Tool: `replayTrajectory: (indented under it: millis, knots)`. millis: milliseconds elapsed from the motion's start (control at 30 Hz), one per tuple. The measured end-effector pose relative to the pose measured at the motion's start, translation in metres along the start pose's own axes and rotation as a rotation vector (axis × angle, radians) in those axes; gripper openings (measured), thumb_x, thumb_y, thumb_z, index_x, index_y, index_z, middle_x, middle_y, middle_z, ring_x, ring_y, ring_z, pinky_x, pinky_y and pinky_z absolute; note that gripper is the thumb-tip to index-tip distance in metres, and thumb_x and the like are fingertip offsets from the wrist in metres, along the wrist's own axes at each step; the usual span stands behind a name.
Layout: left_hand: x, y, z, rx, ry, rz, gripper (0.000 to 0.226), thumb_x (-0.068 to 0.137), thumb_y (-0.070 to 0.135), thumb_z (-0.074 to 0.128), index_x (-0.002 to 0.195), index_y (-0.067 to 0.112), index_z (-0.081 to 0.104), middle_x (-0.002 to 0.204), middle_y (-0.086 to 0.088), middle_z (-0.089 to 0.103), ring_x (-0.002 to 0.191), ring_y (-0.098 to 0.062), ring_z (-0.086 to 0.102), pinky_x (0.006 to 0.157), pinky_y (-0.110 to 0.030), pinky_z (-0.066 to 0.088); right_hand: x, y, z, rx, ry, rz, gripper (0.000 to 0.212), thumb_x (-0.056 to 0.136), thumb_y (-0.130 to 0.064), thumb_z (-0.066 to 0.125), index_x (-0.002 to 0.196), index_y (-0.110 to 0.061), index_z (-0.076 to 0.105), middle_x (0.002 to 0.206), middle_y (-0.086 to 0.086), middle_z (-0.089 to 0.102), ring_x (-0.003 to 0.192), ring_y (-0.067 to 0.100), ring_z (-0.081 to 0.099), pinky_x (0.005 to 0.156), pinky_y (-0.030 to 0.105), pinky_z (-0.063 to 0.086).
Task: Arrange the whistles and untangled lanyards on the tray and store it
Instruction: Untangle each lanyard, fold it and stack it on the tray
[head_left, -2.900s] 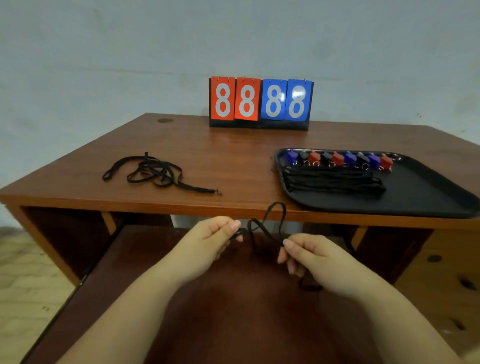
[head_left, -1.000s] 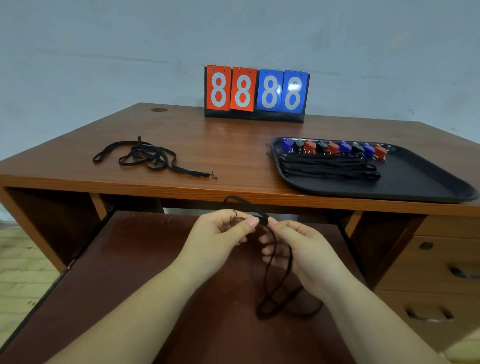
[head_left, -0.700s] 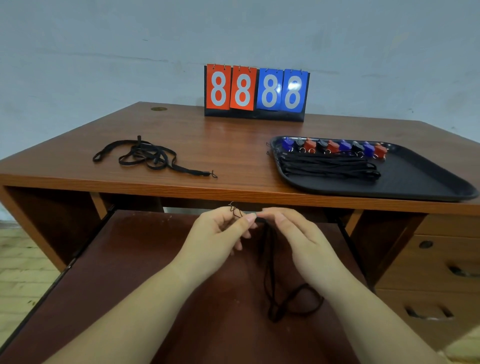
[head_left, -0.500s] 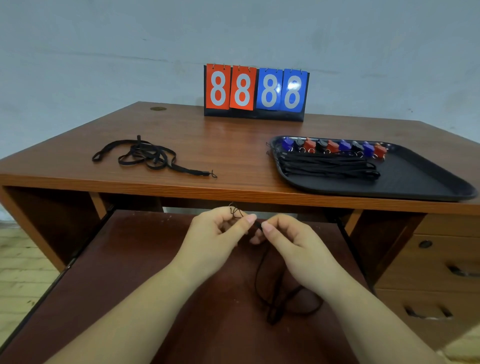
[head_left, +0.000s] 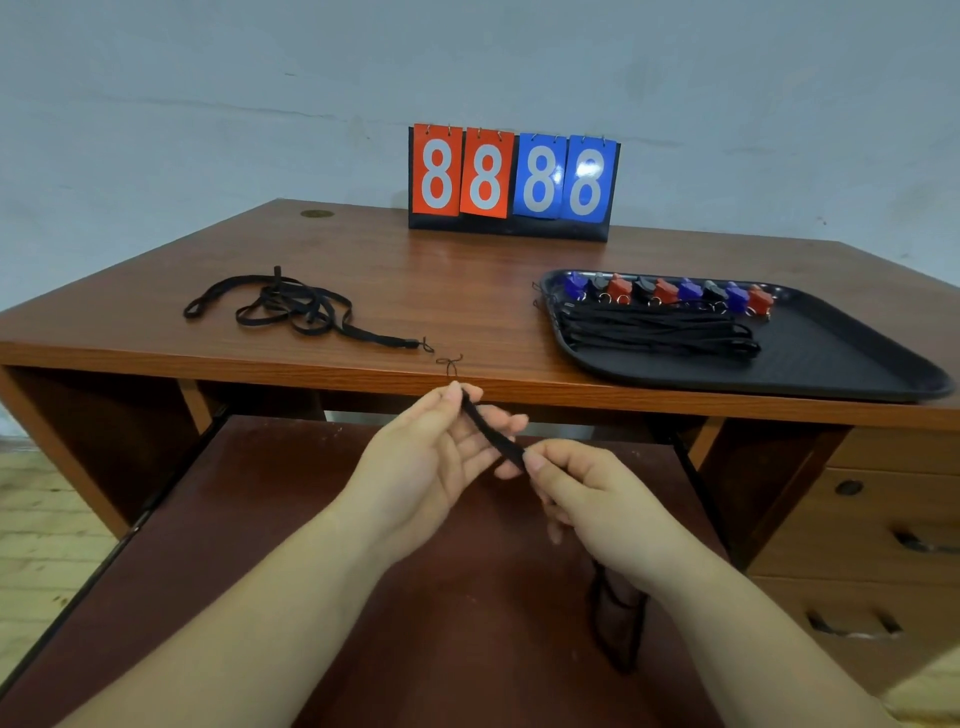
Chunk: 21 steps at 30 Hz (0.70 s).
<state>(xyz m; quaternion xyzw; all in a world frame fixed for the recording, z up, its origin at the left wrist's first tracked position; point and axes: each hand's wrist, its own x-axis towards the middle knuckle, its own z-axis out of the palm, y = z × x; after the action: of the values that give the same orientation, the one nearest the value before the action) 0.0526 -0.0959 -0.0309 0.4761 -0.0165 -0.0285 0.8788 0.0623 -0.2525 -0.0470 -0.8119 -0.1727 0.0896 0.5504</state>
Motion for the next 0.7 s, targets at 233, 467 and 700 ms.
replayTrajectory:
  millis: [233,467,700]
  knots:
    - [0.012,0.010,-0.031,0.628,0.125,0.265,0.025,0.100,0.023,0.036,0.082,0.019,0.054,0.051,0.010,0.040,0.049,-0.004,0.039,0.060,-0.027,0.041,-0.004,-0.004,-0.018,-0.149,-0.129,0.117,0.028,0.097,-0.032,0.044,0.089,-0.023,0.069,0.040,-0.025,0.051,0.041,-0.011,0.049,0.043,0.007,0.035]
    - [0.016,0.029,-0.058,1.224,0.238,0.472,0.019,0.097,0.027,0.043,0.081,0.028,0.054,0.066,0.010,0.053,0.061,0.000,0.049,0.057,-0.016,0.037,-0.002,0.003,-0.038,-0.286,-0.140,0.195,0.026,0.096,-0.031,0.047,0.087,-0.024,0.070,0.039,-0.031,0.049,0.041,-0.017,0.048,0.044,0.010,0.033]
    - [0.013,0.024,-0.050,1.164,0.186,0.458,0.017,0.096,0.026,0.044,0.085,0.024,0.056,0.066,0.008,0.057,0.060,-0.002,0.053,0.060,-0.015,0.040,0.003,0.020,-0.047,-0.478,0.049,0.147,0.018,0.090,-0.036,0.057,0.078,-0.033,0.070,0.090,-0.016,0.066,0.095,0.000,0.057,0.085,0.021,0.042]
